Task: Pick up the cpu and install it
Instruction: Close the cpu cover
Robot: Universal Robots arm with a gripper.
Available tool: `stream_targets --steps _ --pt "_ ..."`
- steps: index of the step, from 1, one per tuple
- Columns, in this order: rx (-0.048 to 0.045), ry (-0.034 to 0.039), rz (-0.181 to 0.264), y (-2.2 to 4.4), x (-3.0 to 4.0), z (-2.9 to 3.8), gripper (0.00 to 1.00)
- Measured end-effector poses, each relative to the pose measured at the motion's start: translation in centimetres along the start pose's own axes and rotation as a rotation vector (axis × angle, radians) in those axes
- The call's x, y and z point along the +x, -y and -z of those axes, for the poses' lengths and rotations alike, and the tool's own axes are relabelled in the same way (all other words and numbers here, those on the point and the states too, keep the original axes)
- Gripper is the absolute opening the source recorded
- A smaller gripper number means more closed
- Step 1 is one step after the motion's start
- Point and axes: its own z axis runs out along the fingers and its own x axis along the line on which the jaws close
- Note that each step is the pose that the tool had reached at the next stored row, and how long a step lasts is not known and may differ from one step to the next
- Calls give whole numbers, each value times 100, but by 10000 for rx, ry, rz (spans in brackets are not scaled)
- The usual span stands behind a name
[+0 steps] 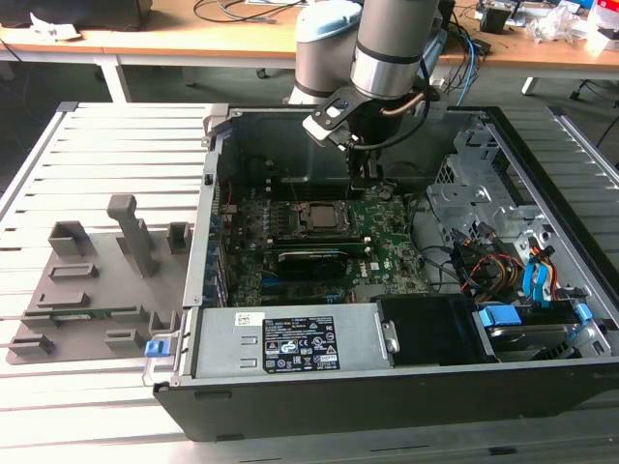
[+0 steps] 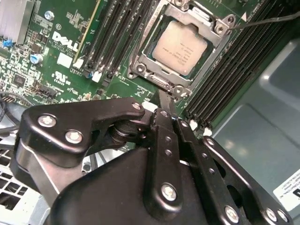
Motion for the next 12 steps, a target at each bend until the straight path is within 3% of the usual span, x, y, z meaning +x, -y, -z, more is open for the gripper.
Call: stream_targets --steps 4,12 --pt "0 0 0 58 1 -3 11" --pt "0 1 0 250 3 -15 11"
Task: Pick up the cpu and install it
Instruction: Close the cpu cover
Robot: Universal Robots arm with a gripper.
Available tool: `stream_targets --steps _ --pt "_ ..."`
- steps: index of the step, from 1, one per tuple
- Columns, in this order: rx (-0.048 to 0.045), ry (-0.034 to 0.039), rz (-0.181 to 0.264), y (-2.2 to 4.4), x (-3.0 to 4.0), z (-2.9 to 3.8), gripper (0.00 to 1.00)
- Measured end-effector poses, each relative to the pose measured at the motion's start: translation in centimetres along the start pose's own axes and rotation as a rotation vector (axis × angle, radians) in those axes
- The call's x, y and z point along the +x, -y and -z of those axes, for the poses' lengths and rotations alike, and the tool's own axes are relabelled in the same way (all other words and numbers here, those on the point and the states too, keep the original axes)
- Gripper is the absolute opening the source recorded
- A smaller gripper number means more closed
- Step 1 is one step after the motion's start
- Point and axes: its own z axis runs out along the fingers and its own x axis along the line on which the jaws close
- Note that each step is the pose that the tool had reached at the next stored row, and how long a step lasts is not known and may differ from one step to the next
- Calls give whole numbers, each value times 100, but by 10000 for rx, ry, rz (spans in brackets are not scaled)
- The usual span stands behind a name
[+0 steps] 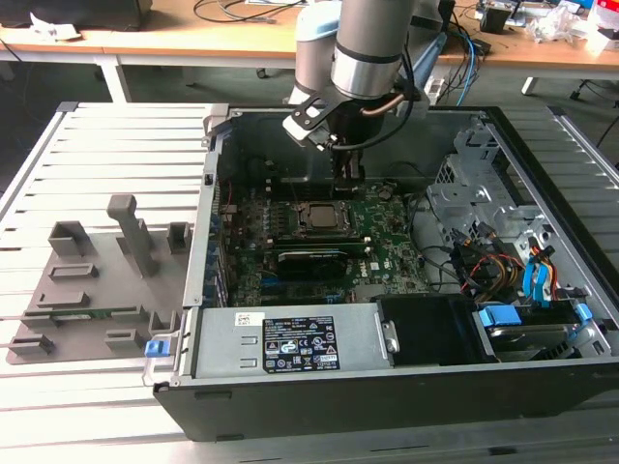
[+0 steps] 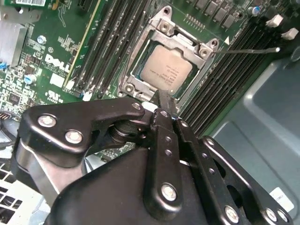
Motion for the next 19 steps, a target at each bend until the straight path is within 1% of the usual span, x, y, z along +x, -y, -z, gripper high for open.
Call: stream_targets --steps 4,5,6,7,8,10,11,12,13,14,16,17,19 --pt "0 1 2 78 1 -6 11" --pt "-1 -1 0 116 2 -12 11" --pt "0 0 1 173 3 -24 11" --pt "0 -1 -1 220 4 -49 11" --pt "0 0 0 235 5 -70 11" --pt "0 0 1 280 8 -145 11" --pt "0 1 -1 293 10 -180 11" --pt "0 0 0 308 12 -233 11" --pt "0 -1 0 317 13 -266 11" --pt "0 0 0 341 16 -333 11" --pt "-1 -1 2 349 18 -424 11" --pt "2 4 1 351 17 -446 11" --pt "1 1 -1 351 17 -453 11"
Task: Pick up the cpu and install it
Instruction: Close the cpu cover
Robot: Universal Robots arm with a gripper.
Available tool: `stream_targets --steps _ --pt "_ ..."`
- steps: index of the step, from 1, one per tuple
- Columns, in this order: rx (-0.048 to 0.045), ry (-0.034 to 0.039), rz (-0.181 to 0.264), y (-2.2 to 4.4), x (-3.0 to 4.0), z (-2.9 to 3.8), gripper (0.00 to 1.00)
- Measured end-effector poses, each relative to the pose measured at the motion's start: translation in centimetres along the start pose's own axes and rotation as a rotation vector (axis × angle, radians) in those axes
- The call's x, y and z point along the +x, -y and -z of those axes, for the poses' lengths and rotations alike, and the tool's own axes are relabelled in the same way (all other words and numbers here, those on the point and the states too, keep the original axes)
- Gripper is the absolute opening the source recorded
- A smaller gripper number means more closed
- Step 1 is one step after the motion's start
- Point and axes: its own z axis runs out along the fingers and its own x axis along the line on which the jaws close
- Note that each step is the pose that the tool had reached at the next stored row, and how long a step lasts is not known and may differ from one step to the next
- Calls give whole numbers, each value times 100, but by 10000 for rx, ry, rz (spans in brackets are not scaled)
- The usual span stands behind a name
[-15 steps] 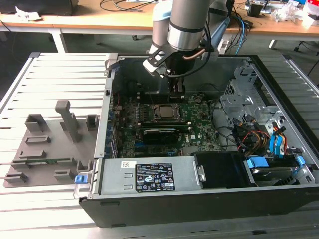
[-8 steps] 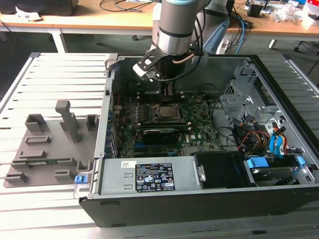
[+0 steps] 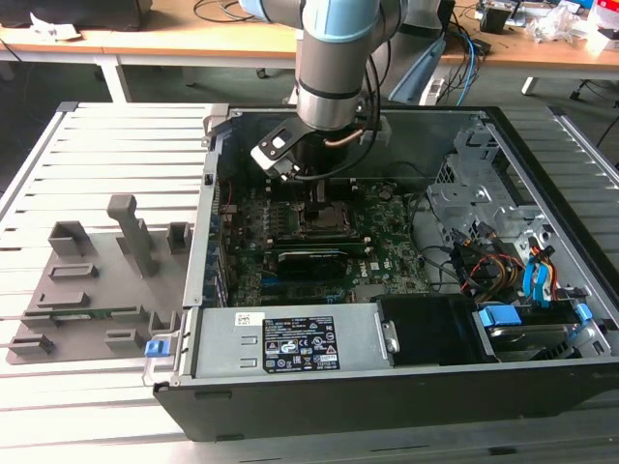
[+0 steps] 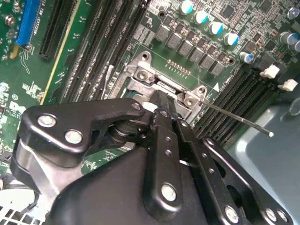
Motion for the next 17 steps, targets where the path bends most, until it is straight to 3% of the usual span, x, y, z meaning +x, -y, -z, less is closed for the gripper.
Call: stream_targets --steps 2,5,6,13,17 --pt "0 1 1 -35 -2 37 11" --pt "11 -1 2 -185 -4 52 11" --pt "12 -1 2 -208 -4 54 11" --pt "12 -1 1 -266 -5 64 11" --pt "12 0 1 -266 -8 123 11"
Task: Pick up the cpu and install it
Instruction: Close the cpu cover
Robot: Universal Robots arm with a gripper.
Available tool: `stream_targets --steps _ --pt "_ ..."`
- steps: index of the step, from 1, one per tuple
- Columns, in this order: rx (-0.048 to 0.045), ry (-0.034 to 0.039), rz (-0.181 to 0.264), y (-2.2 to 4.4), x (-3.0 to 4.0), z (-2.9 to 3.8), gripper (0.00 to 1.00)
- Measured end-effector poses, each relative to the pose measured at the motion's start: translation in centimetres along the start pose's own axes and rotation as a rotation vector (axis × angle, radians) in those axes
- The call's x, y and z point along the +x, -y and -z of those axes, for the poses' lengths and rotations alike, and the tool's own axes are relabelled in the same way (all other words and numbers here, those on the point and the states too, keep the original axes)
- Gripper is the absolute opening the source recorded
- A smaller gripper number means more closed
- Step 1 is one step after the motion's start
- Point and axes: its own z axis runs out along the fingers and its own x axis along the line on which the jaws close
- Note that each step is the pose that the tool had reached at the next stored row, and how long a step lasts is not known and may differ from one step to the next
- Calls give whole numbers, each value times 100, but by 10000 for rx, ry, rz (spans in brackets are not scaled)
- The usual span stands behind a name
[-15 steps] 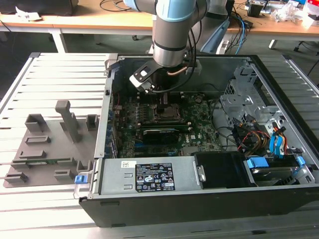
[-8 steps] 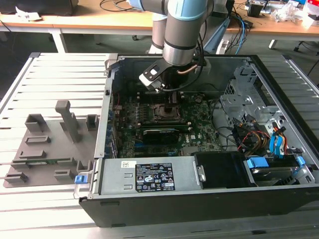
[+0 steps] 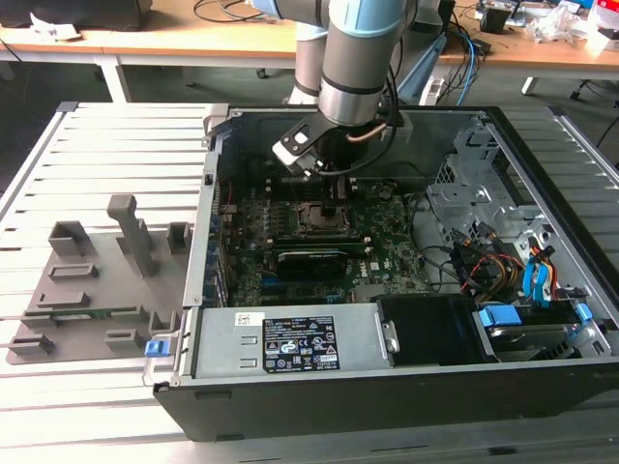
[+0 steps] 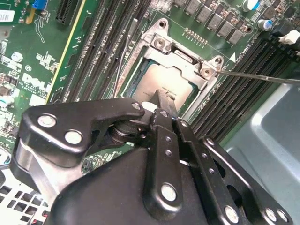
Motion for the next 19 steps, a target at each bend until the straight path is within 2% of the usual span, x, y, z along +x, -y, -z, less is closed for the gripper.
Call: stream_targets --steps 2,7,10,12,15,19 --pt "0 0 0 2 -1 36 11" --pt "0 0 1 12 -9 220 11" --pt "-5 -1 1 14 -100 241 11" --pt "-7 -1 1 22 -118 378 11" --pt "-7 0 1 27 -124 470 11" --pt "-7 -2 0 27 -126 475 11"
